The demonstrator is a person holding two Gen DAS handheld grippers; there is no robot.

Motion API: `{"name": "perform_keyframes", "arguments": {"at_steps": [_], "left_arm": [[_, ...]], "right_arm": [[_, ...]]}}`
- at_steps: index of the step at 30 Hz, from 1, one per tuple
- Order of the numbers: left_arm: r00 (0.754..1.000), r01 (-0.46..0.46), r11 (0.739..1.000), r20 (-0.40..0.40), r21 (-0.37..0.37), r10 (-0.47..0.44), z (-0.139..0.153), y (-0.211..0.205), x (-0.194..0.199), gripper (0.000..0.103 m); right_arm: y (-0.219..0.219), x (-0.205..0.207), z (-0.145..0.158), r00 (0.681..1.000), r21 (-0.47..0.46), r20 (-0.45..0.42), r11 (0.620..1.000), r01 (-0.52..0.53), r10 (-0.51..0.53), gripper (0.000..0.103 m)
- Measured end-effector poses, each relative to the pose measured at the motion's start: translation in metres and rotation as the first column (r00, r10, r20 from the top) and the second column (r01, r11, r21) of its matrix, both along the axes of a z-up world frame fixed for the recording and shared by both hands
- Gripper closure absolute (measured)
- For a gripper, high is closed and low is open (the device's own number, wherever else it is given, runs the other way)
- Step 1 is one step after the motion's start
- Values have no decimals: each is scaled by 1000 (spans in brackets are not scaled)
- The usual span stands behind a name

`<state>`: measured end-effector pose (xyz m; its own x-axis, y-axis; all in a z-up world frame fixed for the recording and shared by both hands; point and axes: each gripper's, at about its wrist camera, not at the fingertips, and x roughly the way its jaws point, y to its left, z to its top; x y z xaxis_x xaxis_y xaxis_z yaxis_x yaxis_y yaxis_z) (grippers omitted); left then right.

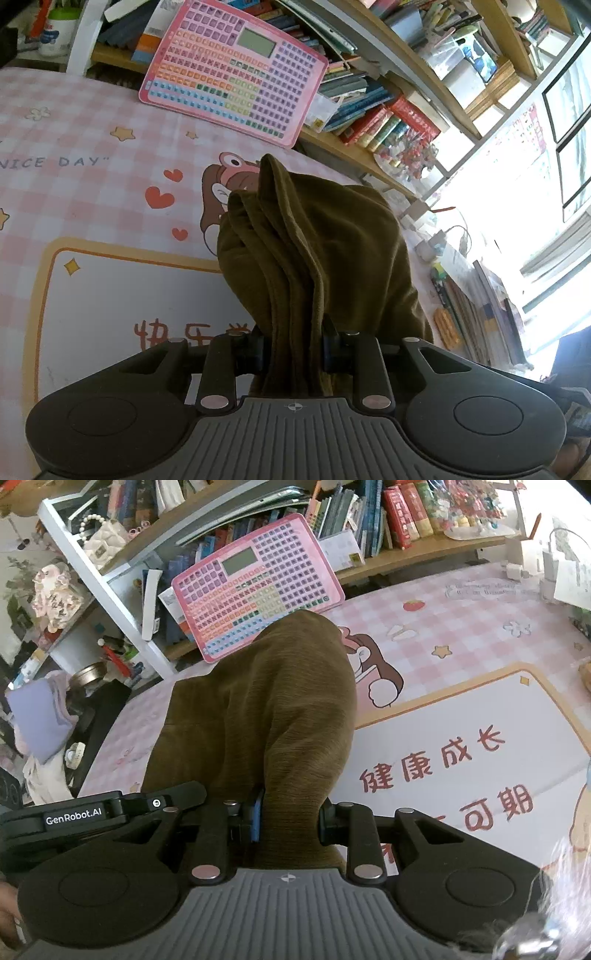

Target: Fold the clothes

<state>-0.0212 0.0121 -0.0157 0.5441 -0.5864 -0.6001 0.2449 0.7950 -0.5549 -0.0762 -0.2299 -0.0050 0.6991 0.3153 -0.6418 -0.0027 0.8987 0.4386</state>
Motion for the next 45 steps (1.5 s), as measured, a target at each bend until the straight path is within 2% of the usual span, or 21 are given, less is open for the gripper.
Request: {"name": "perform_keyframes", "arguments": {"at_steps": [21, 34, 45], "left_arm": [[994, -113, 991, 17, 73, 112, 19, -84, -40, 78], [993, -110, 989, 48, 102, 106, 28, -118, -46, 78], [994, -100, 989, 57, 112, 94, 29, -125, -42, 78]], "right_arm": [[-87, -9, 3, 991, 45, 16, 990, -136, 135, 79], [-124, -16, 3, 989, 65, 45, 987, -144, 142, 79], [-131, -13, 3, 990, 71, 50, 988, -135, 131, 79]]}}
